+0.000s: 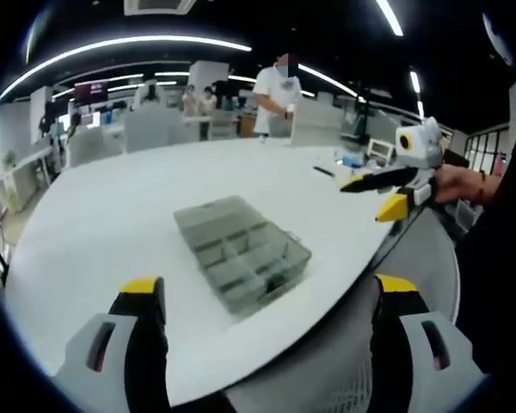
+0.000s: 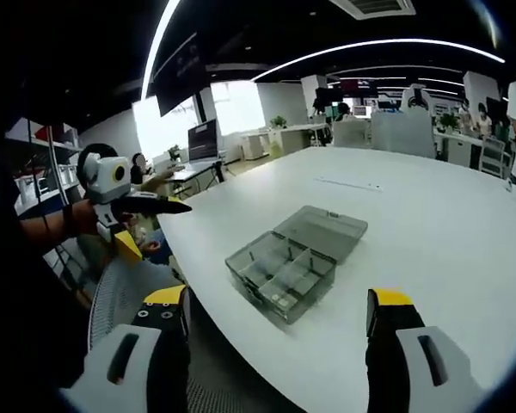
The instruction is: Insert the divider into the dual guide fixture by aligning both edges with the guide slots and pushing it downward to the bottom, including one-sided entry, uneven engagement, binding, and posture correction.
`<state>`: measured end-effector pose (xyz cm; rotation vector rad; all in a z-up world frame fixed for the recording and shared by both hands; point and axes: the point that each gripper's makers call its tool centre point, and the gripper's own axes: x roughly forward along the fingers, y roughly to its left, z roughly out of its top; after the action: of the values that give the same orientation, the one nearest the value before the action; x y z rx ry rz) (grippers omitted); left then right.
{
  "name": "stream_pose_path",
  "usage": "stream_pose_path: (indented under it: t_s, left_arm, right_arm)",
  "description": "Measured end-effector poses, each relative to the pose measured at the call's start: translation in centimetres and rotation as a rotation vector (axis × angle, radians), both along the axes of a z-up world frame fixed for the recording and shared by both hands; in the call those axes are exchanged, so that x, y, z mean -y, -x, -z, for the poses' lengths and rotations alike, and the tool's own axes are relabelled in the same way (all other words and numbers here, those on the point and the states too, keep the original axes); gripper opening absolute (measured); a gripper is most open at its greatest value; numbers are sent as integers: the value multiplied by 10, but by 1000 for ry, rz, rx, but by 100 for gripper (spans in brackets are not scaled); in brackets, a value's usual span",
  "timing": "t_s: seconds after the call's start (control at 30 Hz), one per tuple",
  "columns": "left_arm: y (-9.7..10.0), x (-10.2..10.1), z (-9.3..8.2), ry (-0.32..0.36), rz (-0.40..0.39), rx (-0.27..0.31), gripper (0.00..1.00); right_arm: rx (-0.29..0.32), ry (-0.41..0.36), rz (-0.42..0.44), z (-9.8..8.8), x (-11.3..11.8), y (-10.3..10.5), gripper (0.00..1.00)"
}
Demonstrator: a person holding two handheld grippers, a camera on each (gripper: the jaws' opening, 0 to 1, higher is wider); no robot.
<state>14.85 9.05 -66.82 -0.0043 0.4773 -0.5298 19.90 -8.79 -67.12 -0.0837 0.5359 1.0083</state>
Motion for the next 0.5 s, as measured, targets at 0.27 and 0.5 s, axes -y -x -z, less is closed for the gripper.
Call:
stream_pose_path:
  t_s: [0.27, 0.5]
  left_arm:
    - [2, 0, -3, 4, -6, 2, 98]
    - [2, 1, -5, 5, -6, 7, 98]
  right_arm:
    - [-10, -12, 4, 0, -1, 1, 82]
    - [0, 8, -5, 4, -1, 4, 82]
